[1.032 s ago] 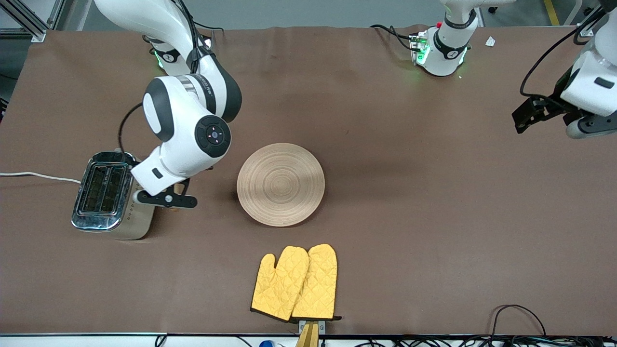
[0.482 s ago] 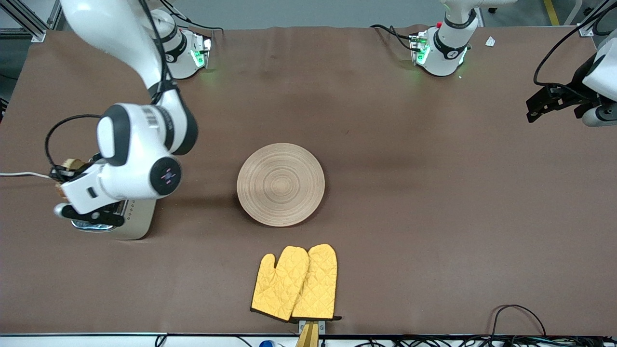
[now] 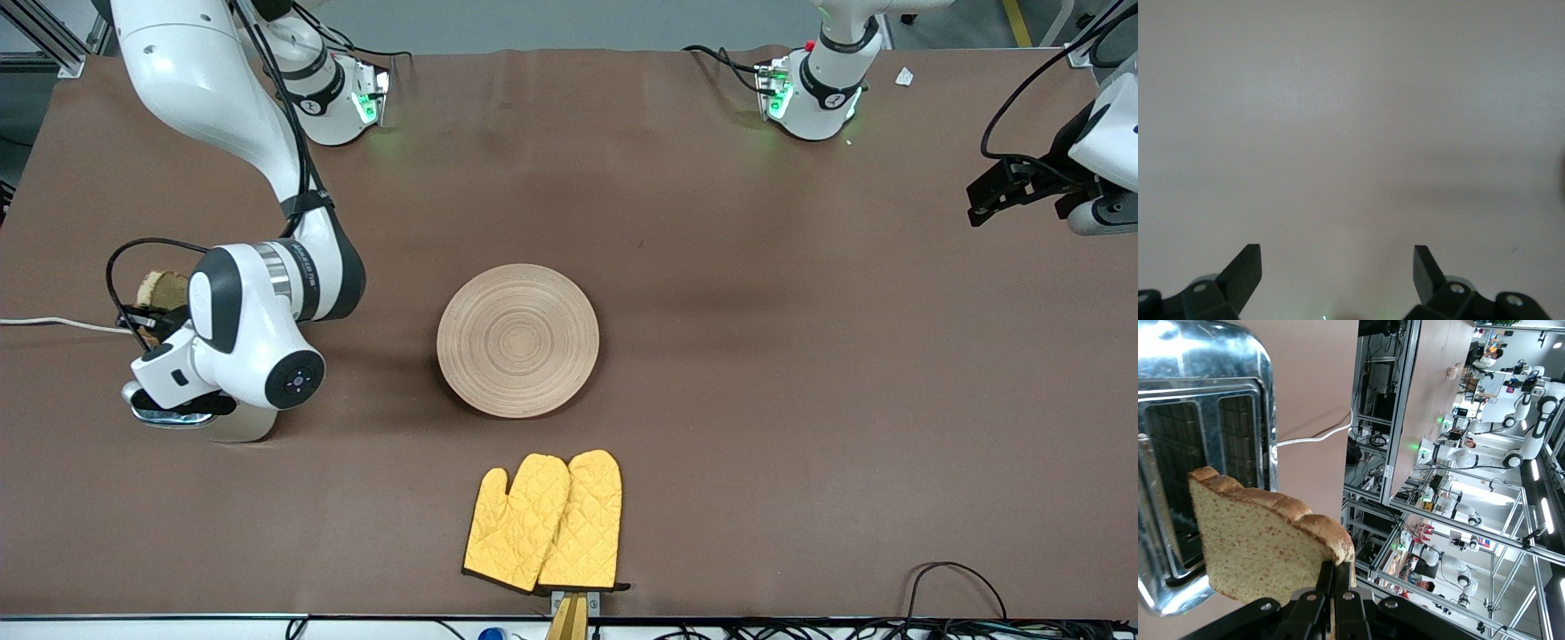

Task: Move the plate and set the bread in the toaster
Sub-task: 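Lower the bread with the right gripper into the toaster slot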

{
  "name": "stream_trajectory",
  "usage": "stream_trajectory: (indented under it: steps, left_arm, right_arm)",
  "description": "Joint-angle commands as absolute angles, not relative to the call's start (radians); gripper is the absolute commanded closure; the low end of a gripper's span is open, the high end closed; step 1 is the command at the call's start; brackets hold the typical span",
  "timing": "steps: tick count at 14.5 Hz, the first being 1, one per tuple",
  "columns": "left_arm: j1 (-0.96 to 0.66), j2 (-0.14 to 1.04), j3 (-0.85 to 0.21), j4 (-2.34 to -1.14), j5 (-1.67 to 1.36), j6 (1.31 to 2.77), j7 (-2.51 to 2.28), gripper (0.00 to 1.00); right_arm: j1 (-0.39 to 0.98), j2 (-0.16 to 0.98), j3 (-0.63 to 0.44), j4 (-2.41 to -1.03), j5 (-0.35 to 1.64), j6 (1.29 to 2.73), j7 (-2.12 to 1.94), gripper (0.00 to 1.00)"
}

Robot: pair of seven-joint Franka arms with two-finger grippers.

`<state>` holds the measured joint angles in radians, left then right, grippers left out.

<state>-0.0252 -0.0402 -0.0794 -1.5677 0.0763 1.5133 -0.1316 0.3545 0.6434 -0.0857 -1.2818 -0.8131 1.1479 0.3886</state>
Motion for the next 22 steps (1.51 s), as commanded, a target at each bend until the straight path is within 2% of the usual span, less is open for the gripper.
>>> stream_trajectory:
  steps: [1,14,22]
  left_arm:
    - [-0.026,-0.051,-0.074,-1.577,0.066,1.52,-0.12,0.0]
    - [-0.034,-0.034,-0.084,-1.568,0.069,1.52,-0.12,0.0]
    - [-0.037,-0.031,-0.087,-1.565,0.067,1.52,-0.118,0.0]
  right_arm:
    - [0.348,0.667,-0.081,-1.223,-0.796,1.121,0.38,1.0]
    - [0.324,0.788,-0.08,-1.069,-0.79,1.189,0.379,1.0]
    - [0.318,0.788,-0.095,-1.045,-0.805,1.206,0.33,1.0]
